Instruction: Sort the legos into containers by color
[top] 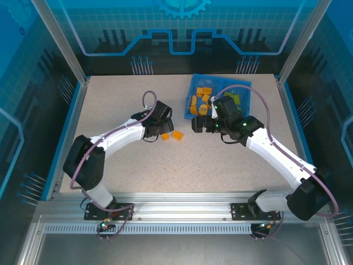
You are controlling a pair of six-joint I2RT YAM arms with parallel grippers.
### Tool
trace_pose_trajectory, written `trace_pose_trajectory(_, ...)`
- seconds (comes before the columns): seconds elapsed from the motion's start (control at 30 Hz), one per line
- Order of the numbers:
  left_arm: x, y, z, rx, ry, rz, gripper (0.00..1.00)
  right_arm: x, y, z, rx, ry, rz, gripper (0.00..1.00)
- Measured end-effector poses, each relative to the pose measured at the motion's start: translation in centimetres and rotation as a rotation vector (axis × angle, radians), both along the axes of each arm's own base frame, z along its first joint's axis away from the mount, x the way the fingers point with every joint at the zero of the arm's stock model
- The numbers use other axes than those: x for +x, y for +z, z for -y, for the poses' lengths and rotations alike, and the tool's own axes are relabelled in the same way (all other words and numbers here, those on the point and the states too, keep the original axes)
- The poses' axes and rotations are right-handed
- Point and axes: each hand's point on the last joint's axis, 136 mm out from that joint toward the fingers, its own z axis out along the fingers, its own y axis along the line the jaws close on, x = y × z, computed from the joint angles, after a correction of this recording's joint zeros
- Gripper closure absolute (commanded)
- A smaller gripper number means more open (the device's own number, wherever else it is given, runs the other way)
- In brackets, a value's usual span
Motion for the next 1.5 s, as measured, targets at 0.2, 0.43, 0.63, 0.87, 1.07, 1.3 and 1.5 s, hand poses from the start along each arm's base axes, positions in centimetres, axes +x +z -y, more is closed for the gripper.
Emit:
trace_pose_trajectory(0.2,0.0,-4.0,-0.2,-0.043,0.069,-0.111,0.24,-0.4,-0.2,-0.6,-0.006,0.018,-0.005,0.0)
trace_pose_trajectory(0.43,0.8,-6.1,0.0,-0.064,0.09,-0.163,0.29,-0.4,-0.3,-0.3,-0.023,0.005,-0.001,0.0)
trace_pose_trajectory(0.63,0.6,-7.5,0.4,-0.061,0.056,-0.198,0.34,-0.3,-0.3,-0.2,-0.025,0.003,0.001,0.0)
trace_pose_trajectory(0.87,0.5,-7.9,0.4,-0.025,0.002,-0.224,0.47,-0.3,-0.3,-0.2,-0.026,0.001,0.001,0.0)
trace_pose_trajectory(1.07,0.3,-8.0,0.2,-0.003,-0.014,-0.231,0.55,-0.3,-0.3,-0.1,-0.032,-0.005,0.005,0.0)
trace_pose_trajectory(1.3,-0.4,-7.5,-0.2,0.001,-0.037,-0.219,0.63,-0.2,-0.3,-0.1,-0.034,-0.006,0.006,0.0)
trace_pose_trajectory(1.5,-0.3,-3.9,0.2,-0.016,-0.076,-0.14,0.62,-0.3,-0.3,-0.1,-0.036,-0.007,0.008,0.0)
